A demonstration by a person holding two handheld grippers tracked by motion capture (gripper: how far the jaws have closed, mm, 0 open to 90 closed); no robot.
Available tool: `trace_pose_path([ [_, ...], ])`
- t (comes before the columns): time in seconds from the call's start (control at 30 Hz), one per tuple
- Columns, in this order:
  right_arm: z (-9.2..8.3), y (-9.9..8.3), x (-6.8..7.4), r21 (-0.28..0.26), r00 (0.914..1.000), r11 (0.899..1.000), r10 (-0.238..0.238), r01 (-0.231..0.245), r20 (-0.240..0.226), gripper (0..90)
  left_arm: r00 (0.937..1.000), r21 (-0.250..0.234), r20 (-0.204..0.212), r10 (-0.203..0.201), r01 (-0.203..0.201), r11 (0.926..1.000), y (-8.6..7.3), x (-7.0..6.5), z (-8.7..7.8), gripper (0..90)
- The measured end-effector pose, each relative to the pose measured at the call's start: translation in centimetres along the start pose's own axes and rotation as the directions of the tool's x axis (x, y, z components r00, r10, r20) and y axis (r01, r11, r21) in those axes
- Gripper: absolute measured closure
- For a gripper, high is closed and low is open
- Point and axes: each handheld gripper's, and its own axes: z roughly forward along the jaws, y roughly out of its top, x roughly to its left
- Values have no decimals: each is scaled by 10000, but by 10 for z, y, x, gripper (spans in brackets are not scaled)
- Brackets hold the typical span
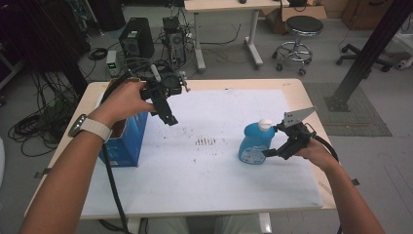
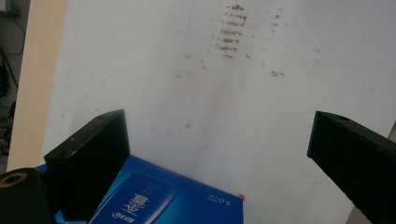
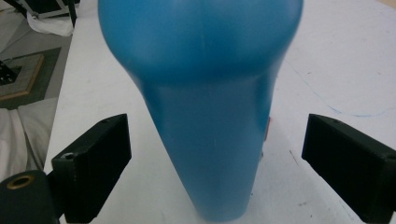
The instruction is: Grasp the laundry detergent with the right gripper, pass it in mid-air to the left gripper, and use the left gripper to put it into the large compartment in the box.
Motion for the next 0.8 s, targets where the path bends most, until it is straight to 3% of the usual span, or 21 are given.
trace_pose_path([
  [0.8,19,1,0,-330,9999,9994,-127,126,-37,111,10000,-42,-28,-52,52,10000,-3,0,-1,62],
])
